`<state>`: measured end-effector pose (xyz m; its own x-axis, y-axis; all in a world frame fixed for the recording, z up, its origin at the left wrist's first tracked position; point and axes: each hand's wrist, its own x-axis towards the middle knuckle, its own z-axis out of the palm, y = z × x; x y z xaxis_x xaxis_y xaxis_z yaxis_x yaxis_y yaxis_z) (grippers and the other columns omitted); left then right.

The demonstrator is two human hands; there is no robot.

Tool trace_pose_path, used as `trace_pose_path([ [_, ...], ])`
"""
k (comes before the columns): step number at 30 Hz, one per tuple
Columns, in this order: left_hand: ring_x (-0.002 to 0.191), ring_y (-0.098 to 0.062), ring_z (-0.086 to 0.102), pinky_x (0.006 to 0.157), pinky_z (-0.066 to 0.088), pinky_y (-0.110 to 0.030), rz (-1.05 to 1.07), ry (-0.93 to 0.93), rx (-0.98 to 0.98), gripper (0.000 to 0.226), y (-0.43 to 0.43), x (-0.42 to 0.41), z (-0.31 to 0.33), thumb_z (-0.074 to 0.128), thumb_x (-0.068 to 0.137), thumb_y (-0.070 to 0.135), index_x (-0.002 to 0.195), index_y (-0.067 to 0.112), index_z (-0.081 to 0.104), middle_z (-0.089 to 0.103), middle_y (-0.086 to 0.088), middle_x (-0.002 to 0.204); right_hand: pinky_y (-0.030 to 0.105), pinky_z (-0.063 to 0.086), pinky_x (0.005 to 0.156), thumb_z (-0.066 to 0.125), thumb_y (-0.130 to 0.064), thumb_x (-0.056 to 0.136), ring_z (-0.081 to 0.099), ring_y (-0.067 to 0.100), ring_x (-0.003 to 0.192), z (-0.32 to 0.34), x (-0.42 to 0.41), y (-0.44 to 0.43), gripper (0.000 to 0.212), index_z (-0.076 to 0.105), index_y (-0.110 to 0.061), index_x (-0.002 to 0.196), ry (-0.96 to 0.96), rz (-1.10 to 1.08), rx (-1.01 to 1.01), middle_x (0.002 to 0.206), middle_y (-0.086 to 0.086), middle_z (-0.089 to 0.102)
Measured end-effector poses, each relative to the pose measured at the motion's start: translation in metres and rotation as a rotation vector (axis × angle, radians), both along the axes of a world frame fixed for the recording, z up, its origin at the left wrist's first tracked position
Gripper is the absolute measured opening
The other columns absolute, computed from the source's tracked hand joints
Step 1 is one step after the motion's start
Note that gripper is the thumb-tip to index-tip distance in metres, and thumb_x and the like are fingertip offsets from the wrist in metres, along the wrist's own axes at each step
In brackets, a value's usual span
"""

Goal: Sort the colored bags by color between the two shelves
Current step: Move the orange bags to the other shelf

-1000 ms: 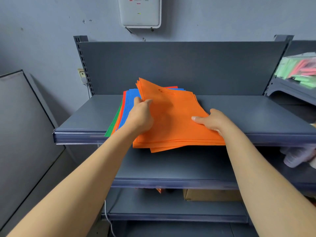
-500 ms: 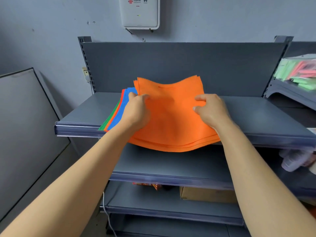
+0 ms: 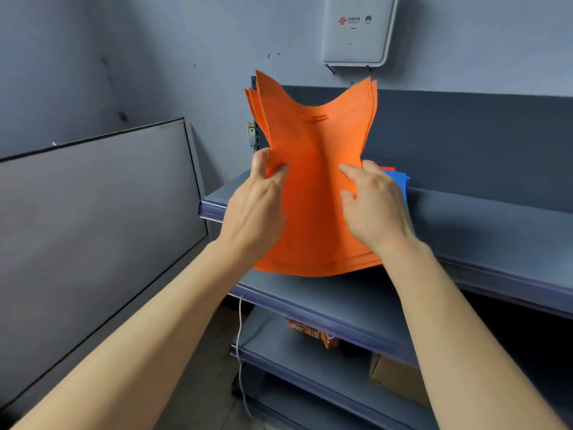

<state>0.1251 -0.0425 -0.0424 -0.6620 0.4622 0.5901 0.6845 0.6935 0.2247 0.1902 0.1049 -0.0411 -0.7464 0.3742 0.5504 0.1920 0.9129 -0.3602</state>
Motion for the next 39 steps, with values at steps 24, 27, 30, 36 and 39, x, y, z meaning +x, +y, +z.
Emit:
trace_pose_path([
  [24, 0.103, -0.041, 0.058, 0.092, 0.048, -0.041, 0.864, -0.027, 0.252, 0.052, -0.48, 0.109, 0.001, 0.044, 0.092, -0.002, 0.141, 0.015, 0.041, 0.03, -0.013, 0.143, 0.035, 0.038, 0.102, 0.053, -0.012, 0.093, 0.051, 0.03, 0.118, 0.008, -0.028, -0.451, 0.041, 0.053, -0.014, 0.133, 0.036, 0.837, -0.105, 0.128, 0.011, 0.054],
  [27, 0.112, -0.035, 0.055, 0.097, 0.043, -0.035, 0.932, -0.061, 0.257, 0.049, -0.519, 0.123, -0.002, 0.046, 0.093, 0.002, 0.141, 0.014, 0.04, 0.031, -0.013, 0.144, 0.036, 0.04, 0.1, 0.053, -0.016, 0.094, 0.052, 0.031, 0.116, 0.003, -0.028, -0.488, 0.039, 0.053, -0.015, 0.133, -0.01, 0.861, -0.097, 0.127, 0.013, 0.054],
  [30, 0.119, -0.032, 0.051, 0.101, 0.037, -0.029, 0.974, -0.127, 0.282, 0.048, -0.541, 0.128, -0.007, 0.048, 0.093, 0.005, 0.14, 0.013, 0.042, 0.032, -0.014, 0.143, 0.036, 0.041, 0.098, 0.052, -0.019, 0.095, 0.052, 0.031, 0.117, -0.004, -0.031, -0.511, 0.039, 0.052, -0.017, 0.134, -0.063, 0.862, -0.077, 0.127, 0.013, 0.053],
  [36, 0.123, -0.031, 0.048, 0.102, 0.035, -0.028, 1.036, -0.262, 0.308, 0.047, -0.562, 0.114, -0.022, 0.055, 0.091, 0.009, 0.137, 0.01, 0.046, 0.035, -0.015, 0.14, 0.036, 0.041, 0.098, 0.054, -0.019, 0.094, 0.051, 0.032, 0.119, -0.022, -0.062, -0.53, 0.039, 0.053, -0.017, 0.133, -0.172, 0.877, -0.068, 0.13, 0.012, 0.053],
  [39, 0.121, -0.03, 0.048, 0.1, 0.036, -0.029, 1.065, -0.335, 0.299, 0.045, -0.563, 0.102, -0.033, 0.057, 0.091, 0.01, 0.135, 0.008, 0.048, 0.036, -0.015, 0.14, 0.035, 0.041, 0.098, 0.056, -0.017, 0.092, 0.052, 0.032, 0.119, -0.035, -0.081, -0.533, 0.039, 0.055, -0.017, 0.131, -0.233, 0.886, -0.08, 0.13, 0.013, 0.053],
])
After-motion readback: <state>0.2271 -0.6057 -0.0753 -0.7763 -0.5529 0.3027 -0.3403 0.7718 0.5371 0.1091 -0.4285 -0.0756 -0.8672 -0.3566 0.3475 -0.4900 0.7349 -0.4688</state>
